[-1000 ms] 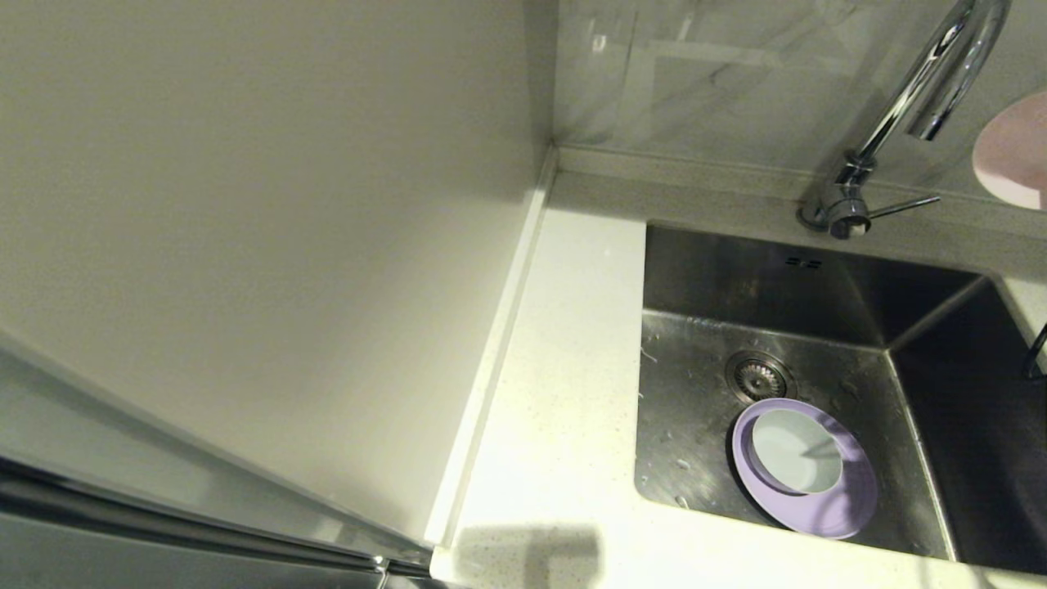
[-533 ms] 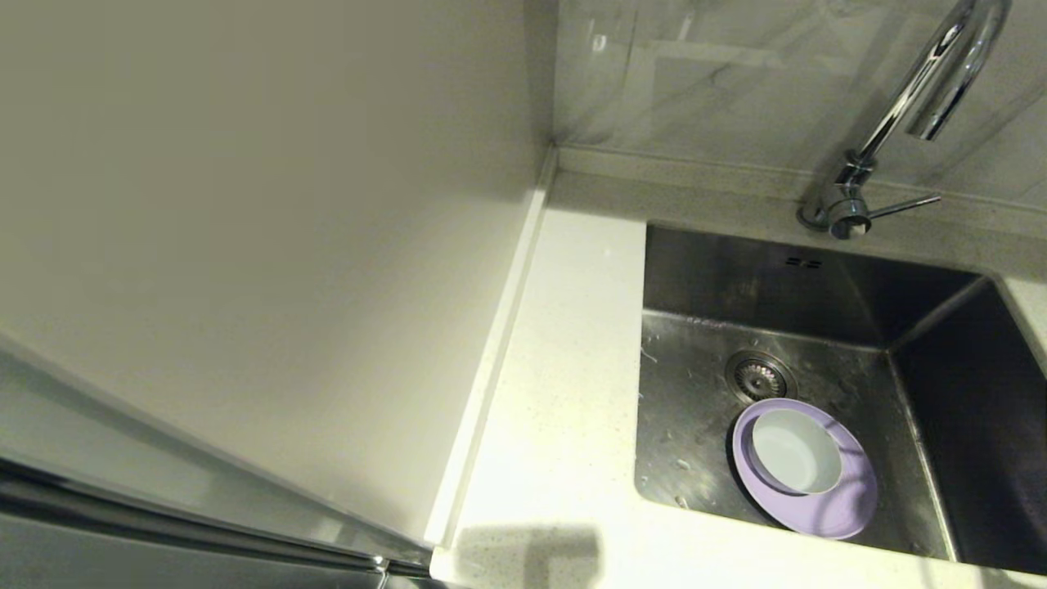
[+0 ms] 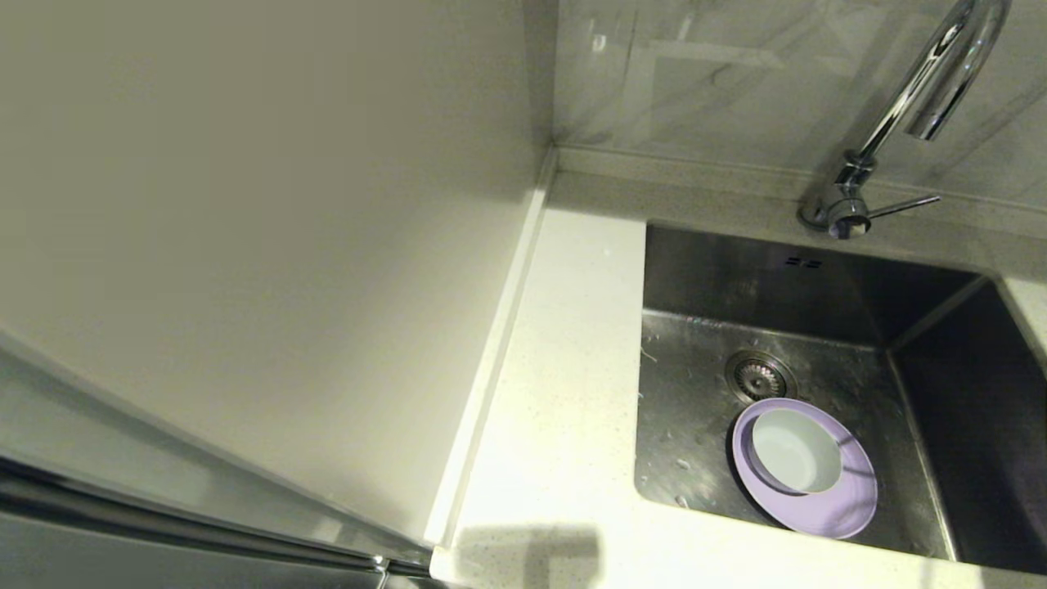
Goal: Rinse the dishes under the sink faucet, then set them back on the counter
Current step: Place the bowl on the table
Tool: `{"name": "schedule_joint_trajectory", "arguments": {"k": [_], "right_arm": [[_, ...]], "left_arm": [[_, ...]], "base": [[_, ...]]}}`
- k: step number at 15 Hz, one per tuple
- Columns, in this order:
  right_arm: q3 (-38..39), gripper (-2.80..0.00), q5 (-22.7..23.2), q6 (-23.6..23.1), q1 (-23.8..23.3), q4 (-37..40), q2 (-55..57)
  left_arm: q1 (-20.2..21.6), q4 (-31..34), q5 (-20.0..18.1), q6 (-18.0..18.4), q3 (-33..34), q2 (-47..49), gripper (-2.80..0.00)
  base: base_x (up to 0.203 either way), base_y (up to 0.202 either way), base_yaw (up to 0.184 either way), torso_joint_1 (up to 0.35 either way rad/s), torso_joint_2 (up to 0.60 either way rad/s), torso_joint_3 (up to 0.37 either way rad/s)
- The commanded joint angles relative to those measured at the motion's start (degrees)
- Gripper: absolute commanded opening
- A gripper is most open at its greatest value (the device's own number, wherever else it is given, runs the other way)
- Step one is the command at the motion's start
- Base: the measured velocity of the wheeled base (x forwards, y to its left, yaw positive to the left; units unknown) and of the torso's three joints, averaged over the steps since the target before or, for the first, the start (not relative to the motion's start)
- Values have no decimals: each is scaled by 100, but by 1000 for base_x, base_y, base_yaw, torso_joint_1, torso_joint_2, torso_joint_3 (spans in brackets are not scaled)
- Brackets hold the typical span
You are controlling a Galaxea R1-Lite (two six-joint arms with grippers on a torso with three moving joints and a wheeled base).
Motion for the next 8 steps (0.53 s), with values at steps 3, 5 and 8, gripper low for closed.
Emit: {"name": "schedule_joint_trajectory", "arguments": {"k": [3,5,8], "right_arm": [[235,-280,-8,-7,-1,-59,-137],[273,-280,-77,355,-43,21,-207],[278,-280,-421,843,-385,2160,-448]], "left_arm": [[1,-2,0,-2,18,0,-280],[1,-2,0,-2,10,0,-280],[1,-2,0,5,16,0,-280]], "base": [[0,0,0,0,0,0],[0,0,0,0,0,0],[0,0,0,0,0,0]]}}
